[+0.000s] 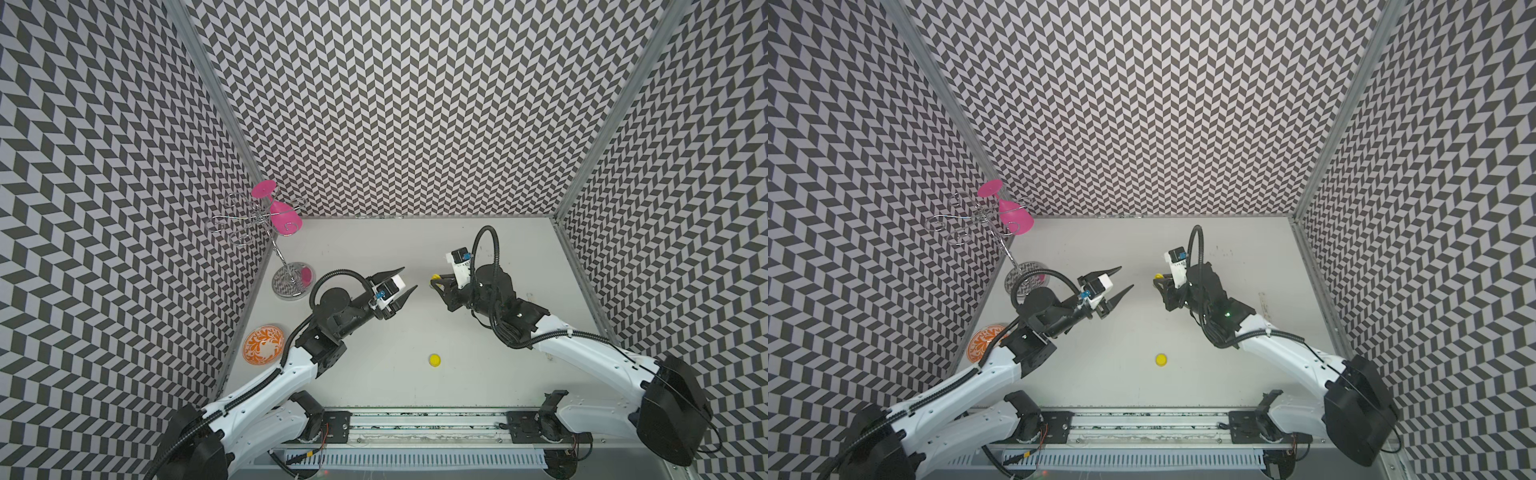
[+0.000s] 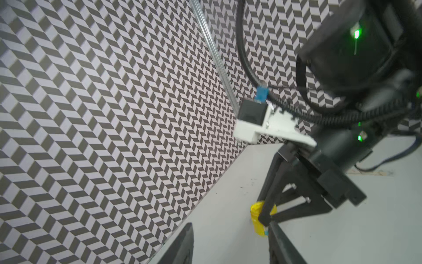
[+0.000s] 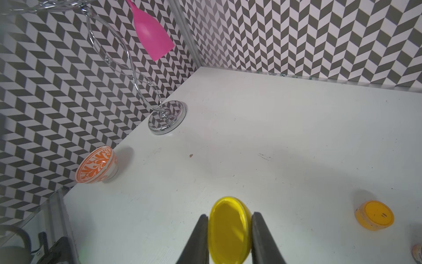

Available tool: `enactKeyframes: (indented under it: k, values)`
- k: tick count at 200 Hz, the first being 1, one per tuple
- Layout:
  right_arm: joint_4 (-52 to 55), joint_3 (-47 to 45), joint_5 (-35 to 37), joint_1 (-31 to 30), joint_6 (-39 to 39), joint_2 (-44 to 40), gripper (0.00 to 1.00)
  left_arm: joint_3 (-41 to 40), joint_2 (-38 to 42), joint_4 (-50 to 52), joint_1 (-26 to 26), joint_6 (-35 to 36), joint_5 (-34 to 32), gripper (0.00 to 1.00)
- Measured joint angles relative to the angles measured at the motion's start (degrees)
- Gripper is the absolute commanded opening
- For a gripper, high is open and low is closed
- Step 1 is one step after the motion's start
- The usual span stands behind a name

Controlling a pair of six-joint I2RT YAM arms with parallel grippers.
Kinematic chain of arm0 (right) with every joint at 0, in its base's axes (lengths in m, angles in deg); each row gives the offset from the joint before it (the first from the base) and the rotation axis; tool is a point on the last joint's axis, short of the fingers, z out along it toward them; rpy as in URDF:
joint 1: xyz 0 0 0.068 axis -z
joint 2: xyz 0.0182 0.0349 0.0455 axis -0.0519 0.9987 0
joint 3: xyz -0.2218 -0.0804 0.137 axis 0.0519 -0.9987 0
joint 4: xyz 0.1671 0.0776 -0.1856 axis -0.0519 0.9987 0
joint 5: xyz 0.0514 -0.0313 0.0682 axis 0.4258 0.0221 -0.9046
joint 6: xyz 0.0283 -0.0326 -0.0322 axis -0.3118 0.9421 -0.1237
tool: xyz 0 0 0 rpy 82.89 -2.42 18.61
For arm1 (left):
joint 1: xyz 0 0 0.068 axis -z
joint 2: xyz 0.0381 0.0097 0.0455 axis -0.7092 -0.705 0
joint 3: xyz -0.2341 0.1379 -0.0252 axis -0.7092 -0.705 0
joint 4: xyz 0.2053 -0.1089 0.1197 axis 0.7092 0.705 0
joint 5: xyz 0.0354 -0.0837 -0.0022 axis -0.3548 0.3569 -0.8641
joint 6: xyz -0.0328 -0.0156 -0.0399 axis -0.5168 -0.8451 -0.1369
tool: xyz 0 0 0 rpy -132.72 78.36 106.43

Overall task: Close the paint jar lid
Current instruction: Pick up the paint jar from the center of the board.

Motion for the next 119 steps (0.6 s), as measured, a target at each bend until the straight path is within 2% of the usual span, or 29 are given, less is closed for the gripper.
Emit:
enactKeyframes:
  k: [27, 53, 119]
  values:
    - [0.7, 0.1, -3.2, 0.0, 0.6, -0.9, 0.2, -5.3, -1.0, -3.7, 0.7, 3.1, -3.2, 0.57]
    - [0.6, 0.2, -6.1, 0.0, 0.8, -1.4, 0.2, -5.4, -3.5, -5.8, 1.9, 5.2, -5.2, 0.56]
    - [-2.7, 0.2, -9.3, 0.0, -0.5, -2.6, 0.2, -5.2, -6.6, -9.0, 2.5, 4.2, -3.2, 0.54]
